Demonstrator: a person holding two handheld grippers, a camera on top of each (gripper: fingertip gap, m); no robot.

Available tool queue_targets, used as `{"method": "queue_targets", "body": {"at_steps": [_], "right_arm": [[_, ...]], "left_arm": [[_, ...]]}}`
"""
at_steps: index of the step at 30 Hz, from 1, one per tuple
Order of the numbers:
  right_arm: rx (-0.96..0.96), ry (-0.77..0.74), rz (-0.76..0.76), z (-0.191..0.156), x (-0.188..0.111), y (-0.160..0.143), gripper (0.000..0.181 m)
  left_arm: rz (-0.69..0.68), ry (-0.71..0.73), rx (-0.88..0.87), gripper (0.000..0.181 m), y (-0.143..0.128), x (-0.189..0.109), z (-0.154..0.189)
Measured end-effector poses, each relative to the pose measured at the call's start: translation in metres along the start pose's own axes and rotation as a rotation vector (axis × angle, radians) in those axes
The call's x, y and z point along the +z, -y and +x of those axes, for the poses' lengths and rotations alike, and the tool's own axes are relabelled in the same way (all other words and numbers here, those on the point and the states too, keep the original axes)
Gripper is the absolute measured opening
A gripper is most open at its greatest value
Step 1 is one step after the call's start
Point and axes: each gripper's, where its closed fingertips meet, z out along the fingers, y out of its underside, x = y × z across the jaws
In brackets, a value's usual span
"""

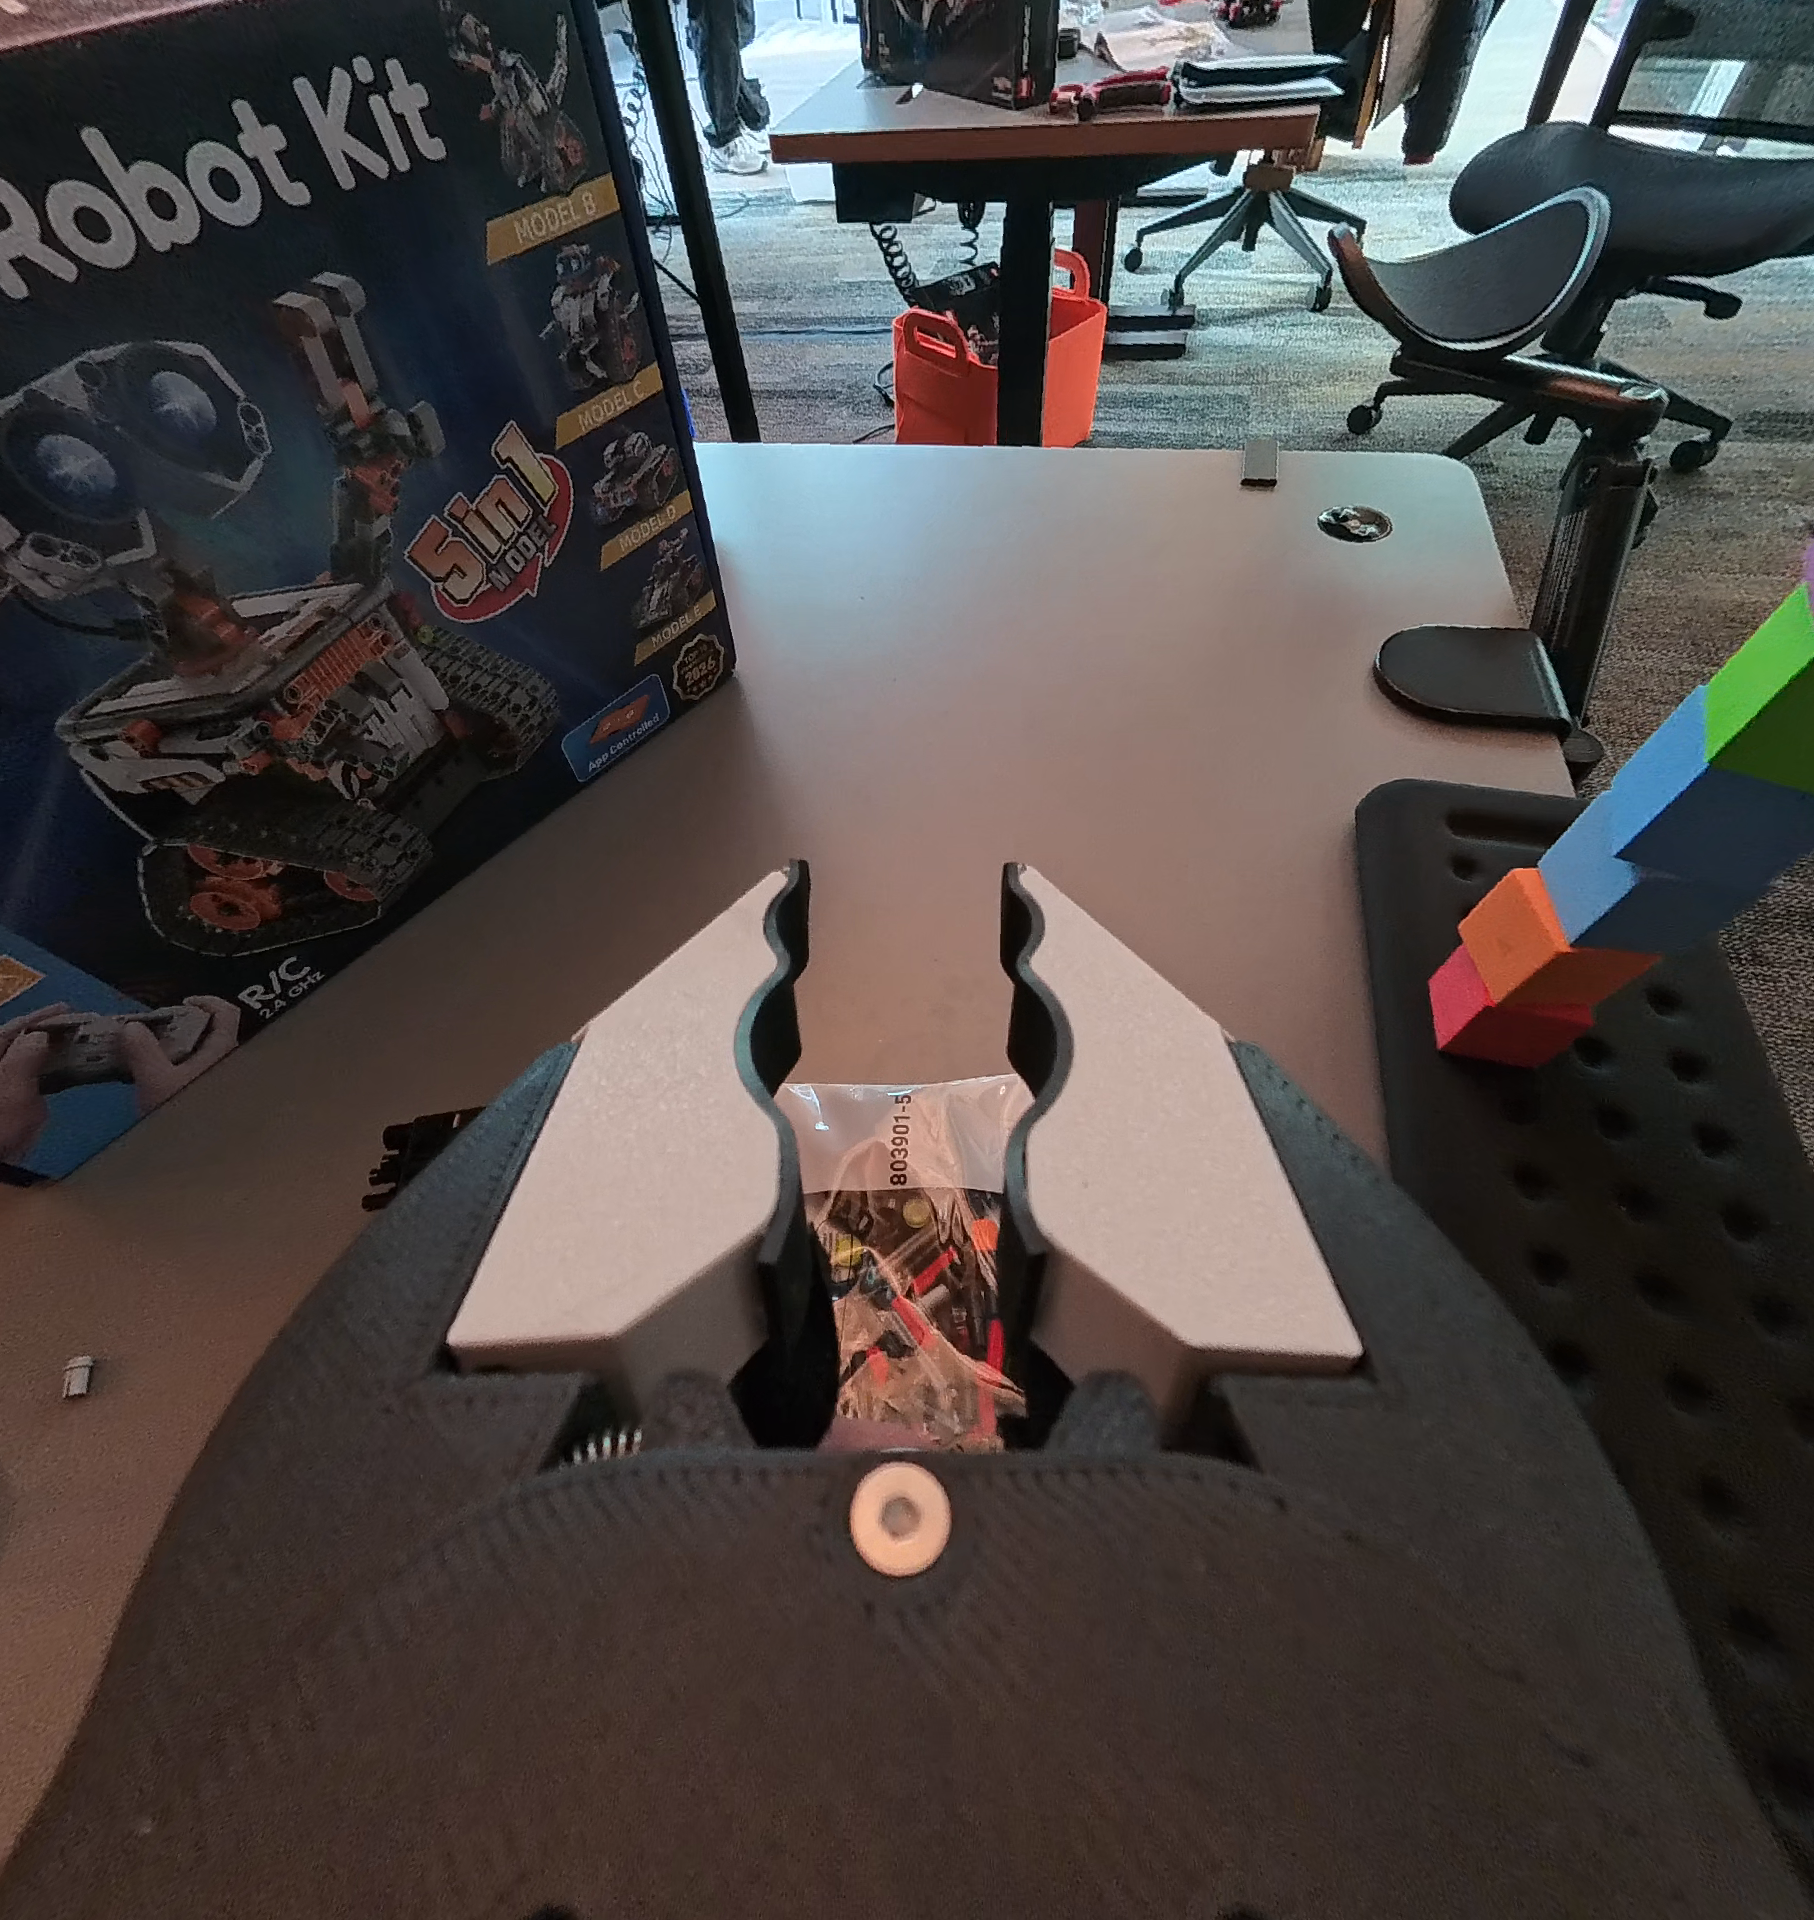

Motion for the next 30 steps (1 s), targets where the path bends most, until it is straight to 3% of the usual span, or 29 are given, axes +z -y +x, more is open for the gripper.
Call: {"method": "queue_targets", "body": {"at_steps": [11,18,23,30], "right_arm": [[0.003,-0.094,0.102,0.004,-0.026,0.01,0.043],[0.023,-0.183,0.153,-0.002,-0.05,-0.007,0.042],[0.041,-0.192,0.185,-0.012,-0.061,-0.024,0.035],[0.037,-0.137,0.165,-0.034,-0.045,-0.053,0.017]], "left_arm": [[0.009,0.011,-0.005,0.035,0.002,-0.002,-0.003],[0.023,0.051,-0.014,0.035,0.005,-0.01,-0.013],[0.056,0.146,-0.026,0.033,0.013,-0.034,-0.034],[0.103,0.265,-0.011,0.031,0.023,-0.087,-0.06]]}}
